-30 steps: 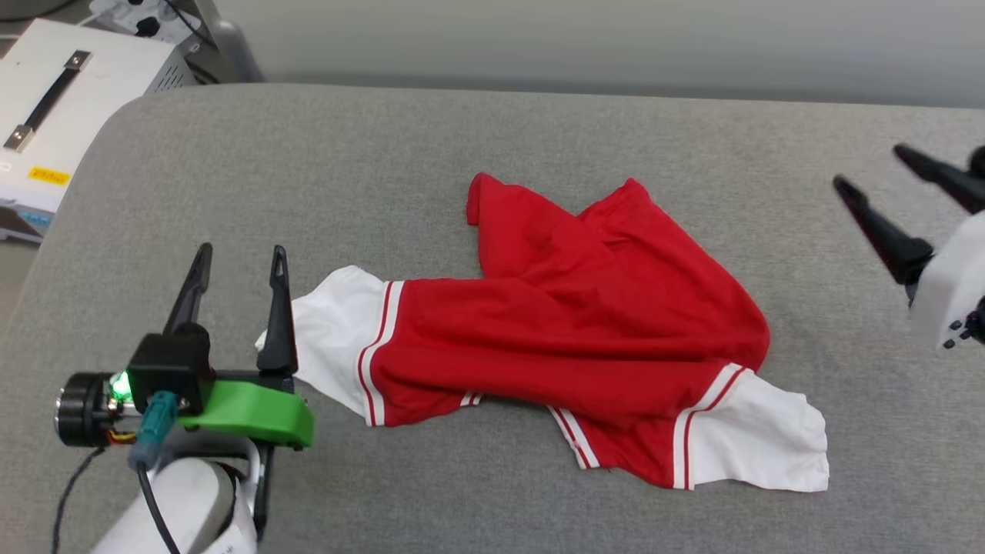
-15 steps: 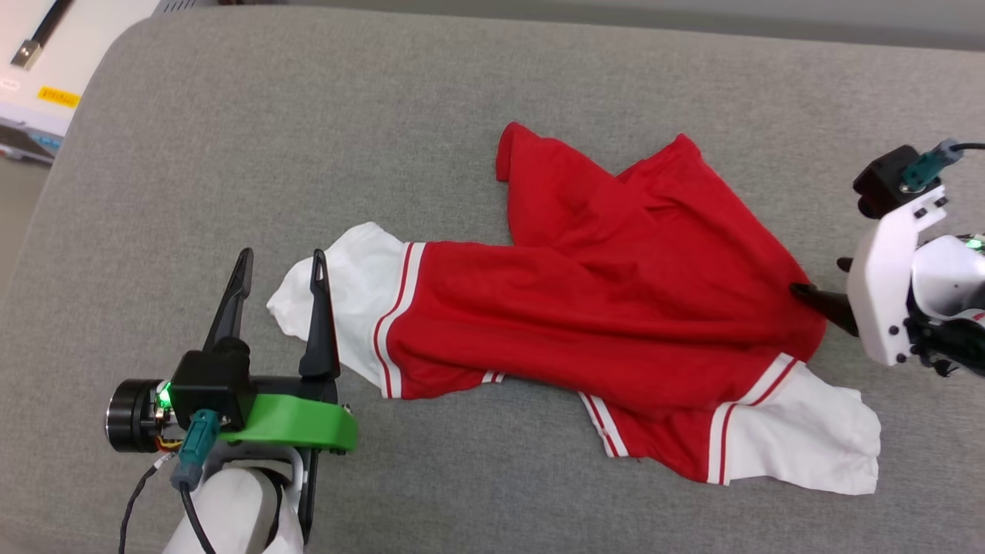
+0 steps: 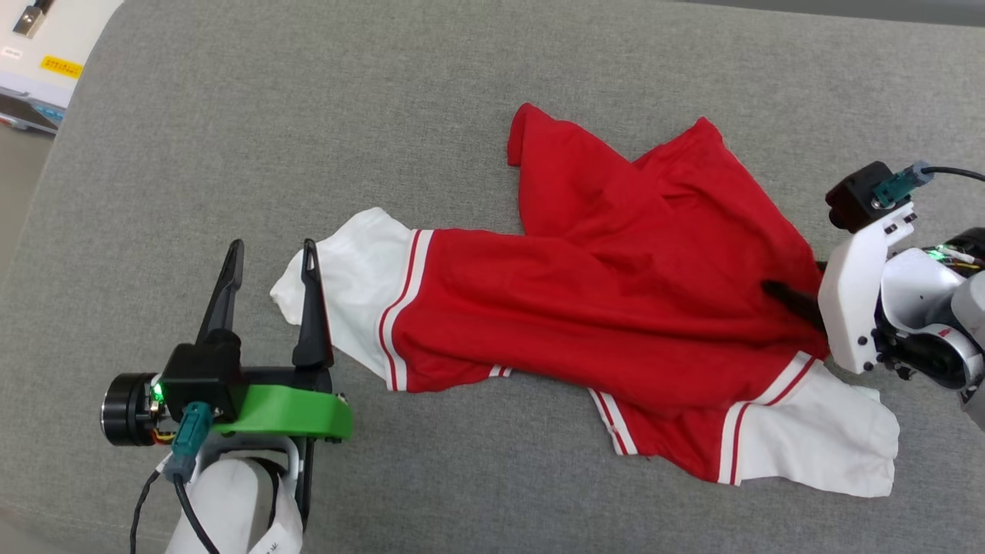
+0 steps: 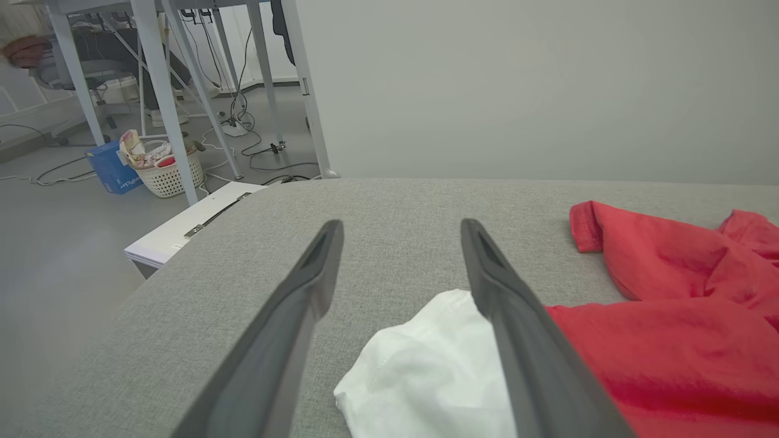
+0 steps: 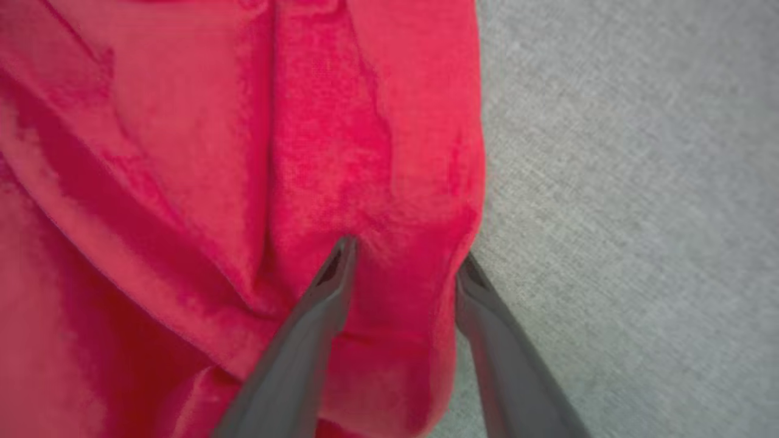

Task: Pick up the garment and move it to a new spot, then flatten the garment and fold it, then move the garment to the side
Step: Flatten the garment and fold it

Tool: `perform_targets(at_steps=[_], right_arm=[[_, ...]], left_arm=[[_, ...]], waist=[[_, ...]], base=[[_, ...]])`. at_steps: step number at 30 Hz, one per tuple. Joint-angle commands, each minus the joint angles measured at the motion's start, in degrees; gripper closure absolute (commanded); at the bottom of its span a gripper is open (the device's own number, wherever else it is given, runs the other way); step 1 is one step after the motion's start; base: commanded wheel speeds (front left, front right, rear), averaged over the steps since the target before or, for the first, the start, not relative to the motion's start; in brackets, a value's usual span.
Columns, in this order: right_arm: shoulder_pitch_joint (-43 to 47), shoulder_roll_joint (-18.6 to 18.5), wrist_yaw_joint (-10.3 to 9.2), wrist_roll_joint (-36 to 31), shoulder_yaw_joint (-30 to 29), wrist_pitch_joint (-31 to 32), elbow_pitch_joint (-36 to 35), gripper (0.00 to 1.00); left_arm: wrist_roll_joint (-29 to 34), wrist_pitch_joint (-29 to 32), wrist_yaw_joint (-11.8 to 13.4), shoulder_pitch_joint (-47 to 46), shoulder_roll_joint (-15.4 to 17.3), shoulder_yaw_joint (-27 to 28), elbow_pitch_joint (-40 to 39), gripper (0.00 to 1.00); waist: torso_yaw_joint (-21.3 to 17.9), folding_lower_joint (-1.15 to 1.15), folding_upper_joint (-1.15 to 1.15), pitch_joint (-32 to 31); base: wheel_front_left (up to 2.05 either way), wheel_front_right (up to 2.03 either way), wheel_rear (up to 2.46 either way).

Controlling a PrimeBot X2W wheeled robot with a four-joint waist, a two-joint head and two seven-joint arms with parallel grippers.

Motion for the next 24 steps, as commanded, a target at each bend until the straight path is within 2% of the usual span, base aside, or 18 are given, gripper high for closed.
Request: perform_targets(at_steps=[1,5,10,17,20,24], right_arm=[[-1.0,0.4,0.02,0.5,0.5,-1.8,-0.5,1.0],[-7.1,-2.6,0.02,0.5,-2.4,-10.3,-4.1,1.0],[-14.1,-3.2,0.02,-0.8,-4.2,-12.5,-3.7,1.0],[-23.2,-0.4,0.02,-4.0,-4.9,-15.4,2.3,1.0],[-24.2,1.6,0.02,-4.6,-3.3,-15.8,6.3,1.0],[-22.5,4.6,0.02,-4.8,2.0,-15.1,11.7,1.0]], left_arm=[[0.6,-0.3,-0.6,0.8,-0.6,0.6,0.1,0.0],[2.5,-0.3,-2.6,1.3,-2.4,2.6,0.0,0.0],[3.5,-0.3,-4.1,0.6,-3.5,3.3,-0.2,0.0],[4.6,-0.3,-5.2,-0.1,-4.8,3.9,-0.4,0.0],[4.8,-0.3,-5.5,-0.4,-5.2,4.2,-0.4,0.0],[4.8,-0.3,-5.9,-1.0,-5.6,4.3,-0.2,0.0]], waist=[[-0.8,0.0,0.0,-0.9],[-1.4,0.0,0.0,-1.4],[-0.8,0.0,0.0,0.1],[0.8,0.0,0.0,2.8],[1.1,0.0,0.0,3.8],[1.4,0.0,0.0,4.7]], base=[[0.0,0.0,0.0],[0.0,0.0,0.0],[0.0,0.0,0.0],[0.0,0.0,0.0],[0.0,0.0,0.0],[0.0,0.0,0.0]])
